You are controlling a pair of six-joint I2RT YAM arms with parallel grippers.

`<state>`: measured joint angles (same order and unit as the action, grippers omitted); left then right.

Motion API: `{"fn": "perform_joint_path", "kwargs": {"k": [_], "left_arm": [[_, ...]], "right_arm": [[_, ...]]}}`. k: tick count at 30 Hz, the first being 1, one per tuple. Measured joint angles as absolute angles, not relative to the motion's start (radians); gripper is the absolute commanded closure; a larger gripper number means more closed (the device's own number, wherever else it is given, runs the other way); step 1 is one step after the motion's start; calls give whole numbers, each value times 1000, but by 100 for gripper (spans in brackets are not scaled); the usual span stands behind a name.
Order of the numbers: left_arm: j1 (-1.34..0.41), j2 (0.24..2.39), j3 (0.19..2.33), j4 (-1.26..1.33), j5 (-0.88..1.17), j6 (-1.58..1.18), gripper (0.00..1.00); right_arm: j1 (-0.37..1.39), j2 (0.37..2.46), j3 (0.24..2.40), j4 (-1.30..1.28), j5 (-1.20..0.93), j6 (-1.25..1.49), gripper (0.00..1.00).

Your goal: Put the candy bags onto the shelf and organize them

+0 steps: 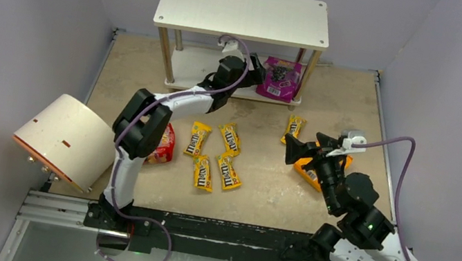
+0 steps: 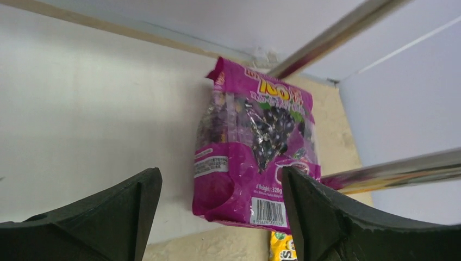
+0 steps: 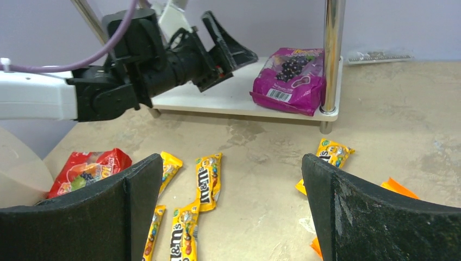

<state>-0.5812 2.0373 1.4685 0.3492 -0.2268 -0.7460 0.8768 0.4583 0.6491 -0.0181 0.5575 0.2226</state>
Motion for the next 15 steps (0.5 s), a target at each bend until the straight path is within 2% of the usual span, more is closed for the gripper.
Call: {"fn": "perform_joint_path", "kwargs": {"k": [3, 5, 15], "left_arm": [[-594, 2115, 1544, 331, -196, -714, 22], [-601, 2154, 1572, 321, -179, -709, 29], [-601, 2256, 1660, 305, -120, -685, 86]], "right_arm": [[877, 469, 653, -23, 556, 221, 1], [877, 472, 653, -25, 556, 220, 1], [877, 473, 653, -26, 557, 216, 1]]}}
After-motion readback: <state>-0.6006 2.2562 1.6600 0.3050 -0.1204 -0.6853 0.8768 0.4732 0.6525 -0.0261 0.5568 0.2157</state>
